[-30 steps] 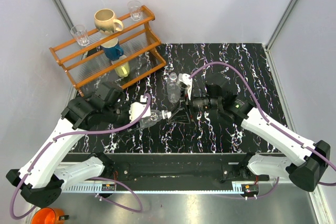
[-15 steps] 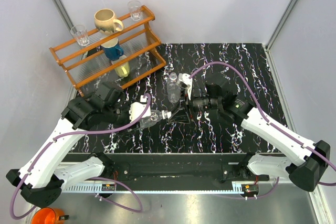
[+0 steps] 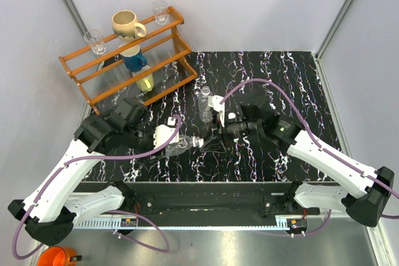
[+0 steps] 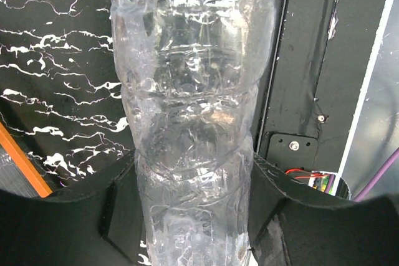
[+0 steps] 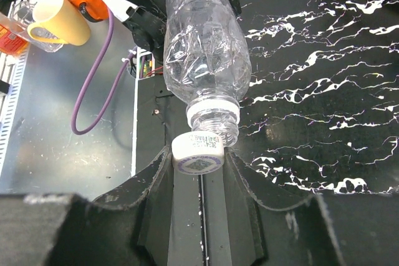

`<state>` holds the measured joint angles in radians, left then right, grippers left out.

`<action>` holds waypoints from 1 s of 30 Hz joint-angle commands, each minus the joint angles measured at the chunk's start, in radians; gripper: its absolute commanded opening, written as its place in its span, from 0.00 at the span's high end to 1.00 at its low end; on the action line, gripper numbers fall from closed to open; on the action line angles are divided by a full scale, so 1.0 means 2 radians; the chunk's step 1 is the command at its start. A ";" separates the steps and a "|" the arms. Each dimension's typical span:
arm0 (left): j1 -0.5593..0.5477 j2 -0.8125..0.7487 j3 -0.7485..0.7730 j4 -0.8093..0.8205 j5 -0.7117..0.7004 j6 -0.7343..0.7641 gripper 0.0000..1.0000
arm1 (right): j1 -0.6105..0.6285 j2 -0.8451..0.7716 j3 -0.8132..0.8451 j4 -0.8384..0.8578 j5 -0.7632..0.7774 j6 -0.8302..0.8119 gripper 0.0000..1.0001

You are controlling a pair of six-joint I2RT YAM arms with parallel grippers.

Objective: Screw on the bottle caps
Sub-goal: Screw the bottle cap onto the plastic bottle.

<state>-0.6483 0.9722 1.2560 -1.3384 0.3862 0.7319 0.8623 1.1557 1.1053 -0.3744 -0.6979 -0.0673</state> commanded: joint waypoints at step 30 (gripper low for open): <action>-0.006 0.007 0.023 0.040 0.013 -0.012 0.63 | 0.006 -0.010 0.030 -0.007 0.016 -0.016 0.88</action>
<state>-0.6548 0.9852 1.2572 -1.3071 0.4007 0.7235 0.8661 1.1172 1.1076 -0.4023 -0.6716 -0.0860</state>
